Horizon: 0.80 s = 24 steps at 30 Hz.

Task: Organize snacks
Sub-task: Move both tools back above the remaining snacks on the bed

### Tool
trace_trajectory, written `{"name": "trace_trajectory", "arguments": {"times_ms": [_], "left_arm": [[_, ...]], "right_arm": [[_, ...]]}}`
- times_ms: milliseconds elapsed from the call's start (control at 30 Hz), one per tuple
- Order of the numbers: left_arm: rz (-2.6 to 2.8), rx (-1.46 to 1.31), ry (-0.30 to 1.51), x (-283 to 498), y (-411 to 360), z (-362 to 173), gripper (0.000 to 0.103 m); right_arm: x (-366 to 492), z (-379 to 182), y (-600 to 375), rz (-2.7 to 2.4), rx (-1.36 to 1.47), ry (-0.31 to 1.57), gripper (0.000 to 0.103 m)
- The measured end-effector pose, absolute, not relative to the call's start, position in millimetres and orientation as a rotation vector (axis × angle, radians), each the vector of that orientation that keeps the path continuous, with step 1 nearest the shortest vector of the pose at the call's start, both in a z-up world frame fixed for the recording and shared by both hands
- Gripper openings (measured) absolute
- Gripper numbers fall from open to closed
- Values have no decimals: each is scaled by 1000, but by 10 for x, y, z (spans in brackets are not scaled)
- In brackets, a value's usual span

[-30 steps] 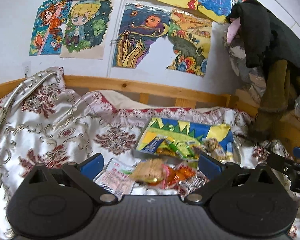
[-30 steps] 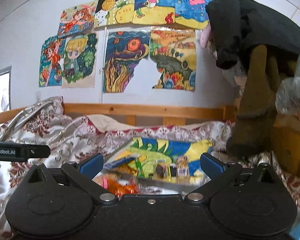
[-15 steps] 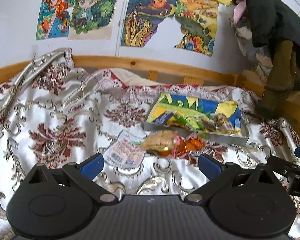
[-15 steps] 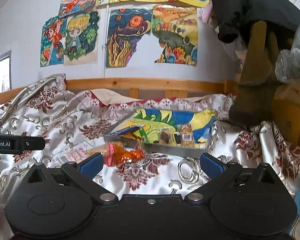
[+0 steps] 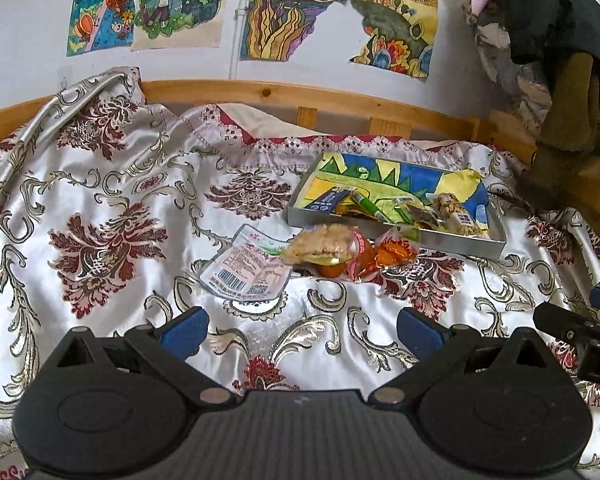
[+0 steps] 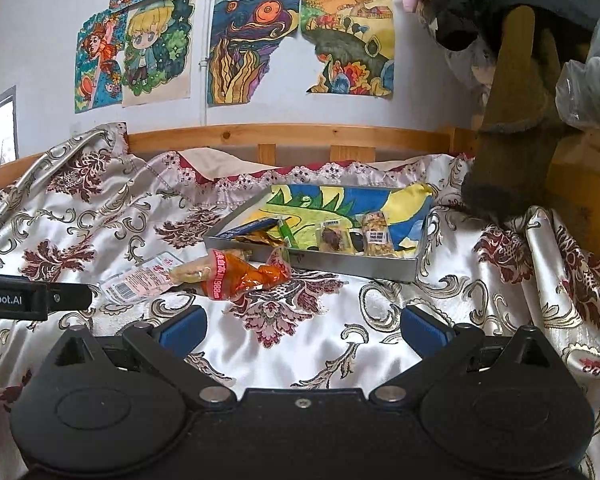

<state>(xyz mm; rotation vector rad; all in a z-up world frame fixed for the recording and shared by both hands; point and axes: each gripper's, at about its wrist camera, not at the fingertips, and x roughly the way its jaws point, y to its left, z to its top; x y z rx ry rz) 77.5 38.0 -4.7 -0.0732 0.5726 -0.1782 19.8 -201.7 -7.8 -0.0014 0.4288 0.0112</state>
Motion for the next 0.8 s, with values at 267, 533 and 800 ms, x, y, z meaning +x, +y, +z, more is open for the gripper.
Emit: {"name": "trace_trajectory", "arguments": {"times_ms": [267, 533, 800], "left_arm": [[-173, -93, 587, 809, 393, -26, 103], [-141, -87, 614, 890, 416, -78, 103], [-99, -90, 631, 977, 481, -115, 103]], "right_arm": [[225, -125, -2034, 6, 8, 452, 102], [276, -185, -2046, 6, 21, 477, 102], [391, -210, -2020, 11, 13, 499, 102]]}}
